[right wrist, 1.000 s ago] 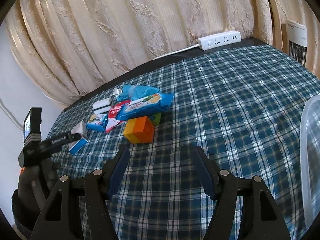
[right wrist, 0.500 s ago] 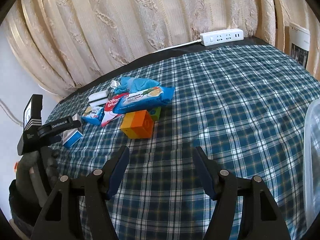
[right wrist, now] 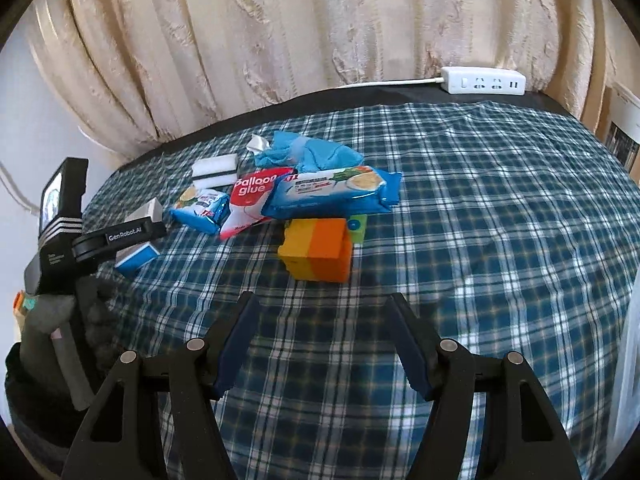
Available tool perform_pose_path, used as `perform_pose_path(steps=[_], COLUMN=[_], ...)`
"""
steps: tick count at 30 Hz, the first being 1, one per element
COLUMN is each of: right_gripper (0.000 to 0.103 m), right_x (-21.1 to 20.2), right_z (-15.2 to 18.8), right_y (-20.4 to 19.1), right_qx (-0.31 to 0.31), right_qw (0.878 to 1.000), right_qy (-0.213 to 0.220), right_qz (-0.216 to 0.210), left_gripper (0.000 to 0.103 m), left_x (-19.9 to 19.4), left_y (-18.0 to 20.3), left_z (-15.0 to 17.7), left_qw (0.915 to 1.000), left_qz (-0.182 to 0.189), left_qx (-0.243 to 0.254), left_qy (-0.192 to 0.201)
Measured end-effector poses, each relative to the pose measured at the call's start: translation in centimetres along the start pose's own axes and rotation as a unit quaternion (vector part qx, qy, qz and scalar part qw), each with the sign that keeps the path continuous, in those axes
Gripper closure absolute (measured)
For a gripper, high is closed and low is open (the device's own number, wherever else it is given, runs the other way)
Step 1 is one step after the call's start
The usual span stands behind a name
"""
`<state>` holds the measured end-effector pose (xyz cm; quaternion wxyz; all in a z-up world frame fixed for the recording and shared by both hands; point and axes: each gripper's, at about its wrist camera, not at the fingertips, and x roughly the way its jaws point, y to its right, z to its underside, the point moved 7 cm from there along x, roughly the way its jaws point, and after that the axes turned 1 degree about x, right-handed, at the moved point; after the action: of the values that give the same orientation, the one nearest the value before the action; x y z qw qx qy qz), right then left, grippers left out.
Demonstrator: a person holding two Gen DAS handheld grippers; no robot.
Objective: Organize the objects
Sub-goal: 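Move the left gripper to the white medicine box and grasp it, then grasp the orange-yellow toy block with the right gripper while the left holds the box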
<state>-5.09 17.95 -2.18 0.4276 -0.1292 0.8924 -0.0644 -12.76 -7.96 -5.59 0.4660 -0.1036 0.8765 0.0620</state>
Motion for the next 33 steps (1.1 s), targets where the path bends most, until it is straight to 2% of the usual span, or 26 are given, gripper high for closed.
perform_pose_path(steps=[4, 9, 16, 25, 33], right_gripper=[0.036, 0.036, 0.036, 0.037, 0.053], right_x=[0.7, 1.3, 2.5, 4.5, 5.7], right_z=[-0.2, -0.4, -1.2, -1.9, -2.4], right_y=[-0.2, 0.1, 0.0, -0.4, -0.7], right_qx=[-0.002, 0.002, -0.007, -0.021, -0.04], right_qw=[1.0, 1.0, 0.999, 0.998, 0.996], right_qy=[-0.005, -0.008, -0.011, -0.018, -0.013], right_qz=[0.004, 0.015, 0.032, 0.05, 0.079], left_gripper=[0.036, 0.037, 0.037, 0.037, 0.037], left_x=[-0.3, -0.9, -3.4, -5.8, -6.6], left_y=[-0.1, -0.1, 0.2, 1.2, 1.6], left_z=[-0.1, -0.1, -0.4, -0.8, -0.7], left_qw=[0.9999, 0.9999, 0.9986, 0.9964, 0.9954], left_qz=[0.009, 0.012, 0.015, 0.038, 0.05], left_qx=[0.004, 0.009, 0.017, 0.027, 0.031], left_qy=[0.003, 0.009, 0.047, 0.07, 0.075])
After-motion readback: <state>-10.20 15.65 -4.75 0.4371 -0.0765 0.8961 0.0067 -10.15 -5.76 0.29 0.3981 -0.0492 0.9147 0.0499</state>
